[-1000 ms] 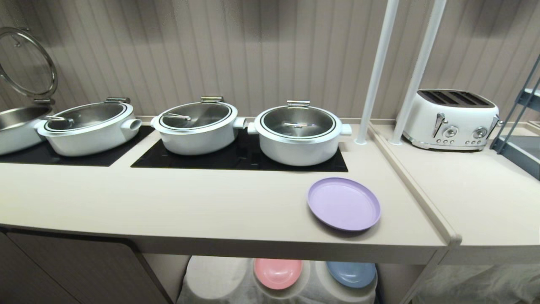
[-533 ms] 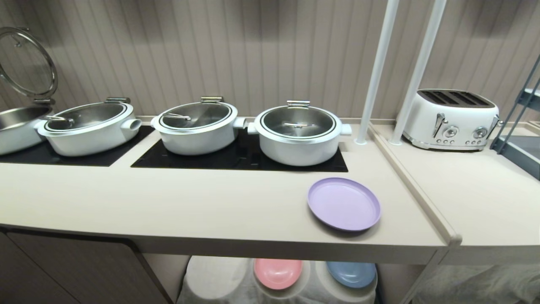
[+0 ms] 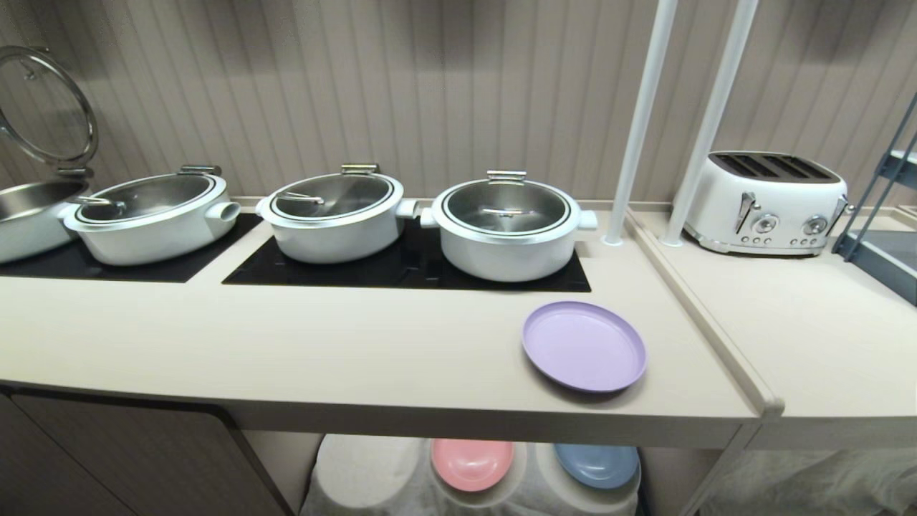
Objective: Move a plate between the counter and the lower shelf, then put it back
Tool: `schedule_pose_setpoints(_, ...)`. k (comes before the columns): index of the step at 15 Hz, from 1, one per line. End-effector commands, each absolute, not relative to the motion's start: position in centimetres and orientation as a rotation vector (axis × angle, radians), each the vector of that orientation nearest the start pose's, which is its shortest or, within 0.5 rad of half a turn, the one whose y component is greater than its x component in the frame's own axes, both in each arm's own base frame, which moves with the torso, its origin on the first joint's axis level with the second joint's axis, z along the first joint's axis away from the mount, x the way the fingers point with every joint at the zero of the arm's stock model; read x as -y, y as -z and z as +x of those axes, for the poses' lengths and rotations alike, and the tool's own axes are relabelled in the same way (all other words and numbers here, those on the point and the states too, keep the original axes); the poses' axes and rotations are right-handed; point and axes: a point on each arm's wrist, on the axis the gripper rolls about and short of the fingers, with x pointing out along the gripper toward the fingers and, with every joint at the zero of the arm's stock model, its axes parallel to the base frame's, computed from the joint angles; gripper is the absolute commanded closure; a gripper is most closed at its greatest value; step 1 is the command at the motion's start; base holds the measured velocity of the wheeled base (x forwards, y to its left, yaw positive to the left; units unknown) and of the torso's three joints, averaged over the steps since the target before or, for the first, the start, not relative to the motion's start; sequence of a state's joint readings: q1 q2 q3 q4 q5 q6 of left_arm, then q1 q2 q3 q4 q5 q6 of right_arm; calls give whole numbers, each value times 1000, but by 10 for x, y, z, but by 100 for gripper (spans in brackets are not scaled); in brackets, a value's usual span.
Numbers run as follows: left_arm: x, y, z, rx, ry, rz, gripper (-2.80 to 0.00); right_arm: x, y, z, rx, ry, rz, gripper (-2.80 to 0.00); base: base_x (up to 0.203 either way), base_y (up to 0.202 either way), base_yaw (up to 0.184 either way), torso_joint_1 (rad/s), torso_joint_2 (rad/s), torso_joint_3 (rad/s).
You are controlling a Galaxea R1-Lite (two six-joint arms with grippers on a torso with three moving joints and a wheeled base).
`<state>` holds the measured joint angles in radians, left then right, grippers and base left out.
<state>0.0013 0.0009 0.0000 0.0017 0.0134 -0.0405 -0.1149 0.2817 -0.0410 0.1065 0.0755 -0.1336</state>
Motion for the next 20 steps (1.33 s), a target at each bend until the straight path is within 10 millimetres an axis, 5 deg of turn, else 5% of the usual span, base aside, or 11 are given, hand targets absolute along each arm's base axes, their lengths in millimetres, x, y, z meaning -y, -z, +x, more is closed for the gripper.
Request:
schedule_pose_setpoints(1, 0, -75, -23, -3, -15, -41, 0, -2, -80, -1, -303, 11, -107, 0, 0, 0, 0, 0, 0, 0)
schedule_pose_setpoints(10, 0, -75, -23, -3, -14, -41, 0, -2, -75, -22, -16, -70, -127, 0, 0, 0, 0, 0, 0, 0)
schedule_pose_setpoints(20, 0, -75, -23, -3, -15, -41, 0, -2, -75, -23, -2, -69, -127, 0, 0, 0, 0, 0, 0, 0)
